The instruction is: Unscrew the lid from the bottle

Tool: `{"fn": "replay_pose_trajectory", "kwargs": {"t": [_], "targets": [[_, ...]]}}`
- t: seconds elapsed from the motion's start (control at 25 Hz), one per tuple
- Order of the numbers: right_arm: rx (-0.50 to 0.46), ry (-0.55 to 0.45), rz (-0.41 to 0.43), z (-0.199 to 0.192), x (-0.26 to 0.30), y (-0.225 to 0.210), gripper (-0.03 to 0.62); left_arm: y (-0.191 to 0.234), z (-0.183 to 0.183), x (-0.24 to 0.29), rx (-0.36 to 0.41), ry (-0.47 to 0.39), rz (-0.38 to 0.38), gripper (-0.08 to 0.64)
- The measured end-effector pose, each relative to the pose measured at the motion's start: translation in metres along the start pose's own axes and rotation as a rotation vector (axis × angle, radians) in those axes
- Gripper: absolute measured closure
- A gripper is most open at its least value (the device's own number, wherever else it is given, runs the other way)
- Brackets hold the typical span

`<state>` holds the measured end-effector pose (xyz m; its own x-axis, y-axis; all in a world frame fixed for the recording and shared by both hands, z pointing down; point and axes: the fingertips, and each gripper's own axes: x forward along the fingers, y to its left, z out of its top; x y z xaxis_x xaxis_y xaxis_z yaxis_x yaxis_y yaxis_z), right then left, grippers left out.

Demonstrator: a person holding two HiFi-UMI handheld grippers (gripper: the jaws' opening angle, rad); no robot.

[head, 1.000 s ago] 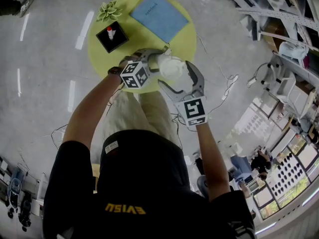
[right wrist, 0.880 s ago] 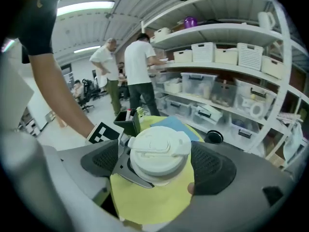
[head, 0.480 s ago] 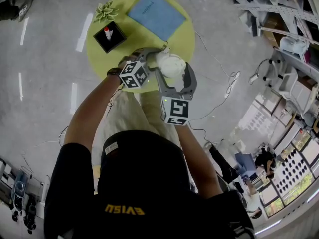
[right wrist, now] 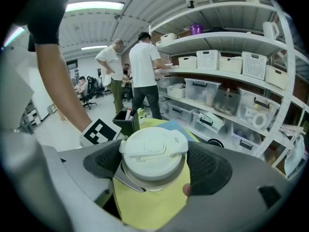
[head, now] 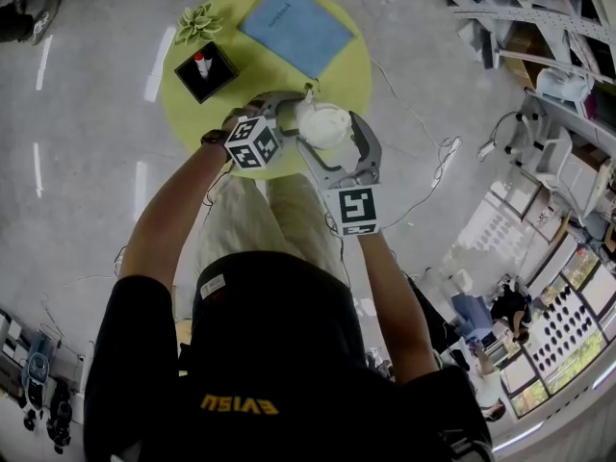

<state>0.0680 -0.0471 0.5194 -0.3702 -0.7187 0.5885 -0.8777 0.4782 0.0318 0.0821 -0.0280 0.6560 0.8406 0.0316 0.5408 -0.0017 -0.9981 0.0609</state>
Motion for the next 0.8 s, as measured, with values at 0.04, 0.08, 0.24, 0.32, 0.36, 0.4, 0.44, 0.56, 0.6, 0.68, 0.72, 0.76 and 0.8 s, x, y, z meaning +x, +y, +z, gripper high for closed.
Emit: {"fn": "replay_pose_trajectory", "kwargs": {"t": [0.04, 0.08, 0.24, 0.32, 0.36, 0.4, 0.44, 0.56, 0.6, 0.68, 0.72, 0.76, 0.8], "targets": [[-0.023, -0.001, 0.030, 0.0004, 0.0000, 0.0001, 0.172, 0.0003, 0.0003, 0.0004, 0.000, 0.001, -0.001, 0.227], [-0.050, -0.004, 0.062, 0.0007, -0.0002, 0.0004, 0.172, 0.0003, 0.0006, 0.0009, -0.001, 0.002, -0.001, 0.227], [-0.147, -0.023, 0.174, 0.0015, -0.0009, 0.0034, 0.172, -0.0001, -0.0002, 0.0012, -0.002, 0.005, -0.001, 0.227], [-0.178, -0.027, 0.213, 0.0013, -0.0013, 0.0044, 0.172, 0.0001, -0.0006, 0.0015, -0.003, 0.006, 0.001, 0.227], [-0.182, -0.026, 0.230, 0.0008, -0.0016, 0.0048, 0.172, 0.0001, -0.0008, 0.0017, -0.003, 0.006, 0.001, 0.227], [-0.178, -0.024, 0.246, 0.0001, -0.0019, 0.0051, 0.172, 0.0001, -0.0009, 0.0019, -0.004, 0.006, 0.001, 0.227], [-0.178, -0.022, 0.264, -0.0004, -0.0021, 0.0055, 0.172, 0.0002, -0.0010, 0.0020, -0.004, 0.007, 0.000, 0.229], [-0.209, -0.012, 0.311, -0.0006, -0.0028, 0.0067, 0.172, 0.0000, -0.0013, 0.0018, -0.005, 0.011, -0.001, 0.229], [-0.204, -0.011, 0.315, -0.0009, -0.0031, 0.0068, 0.172, -0.0002, -0.0014, 0.0018, -0.006, 0.012, 0.000, 0.229], [-0.206, -0.014, 0.320, -0.0009, -0.0034, 0.0071, 0.172, -0.0005, -0.0019, 0.0022, -0.007, 0.013, 0.003, 0.229], [-0.220, -0.014, 0.325, -0.0008, -0.0033, 0.0072, 0.172, -0.0003, -0.0024, 0.0024, -0.008, 0.014, 0.004, 0.229], [-0.232, -0.012, 0.330, -0.0008, -0.0031, 0.0073, 0.172, 0.0000, -0.0028, 0.0027, -0.008, 0.015, 0.005, 0.229], [-0.242, -0.009, 0.334, -0.0007, -0.0030, 0.0074, 0.172, 0.0004, -0.0031, 0.0028, -0.007, 0.016, 0.006, 0.229]]}}
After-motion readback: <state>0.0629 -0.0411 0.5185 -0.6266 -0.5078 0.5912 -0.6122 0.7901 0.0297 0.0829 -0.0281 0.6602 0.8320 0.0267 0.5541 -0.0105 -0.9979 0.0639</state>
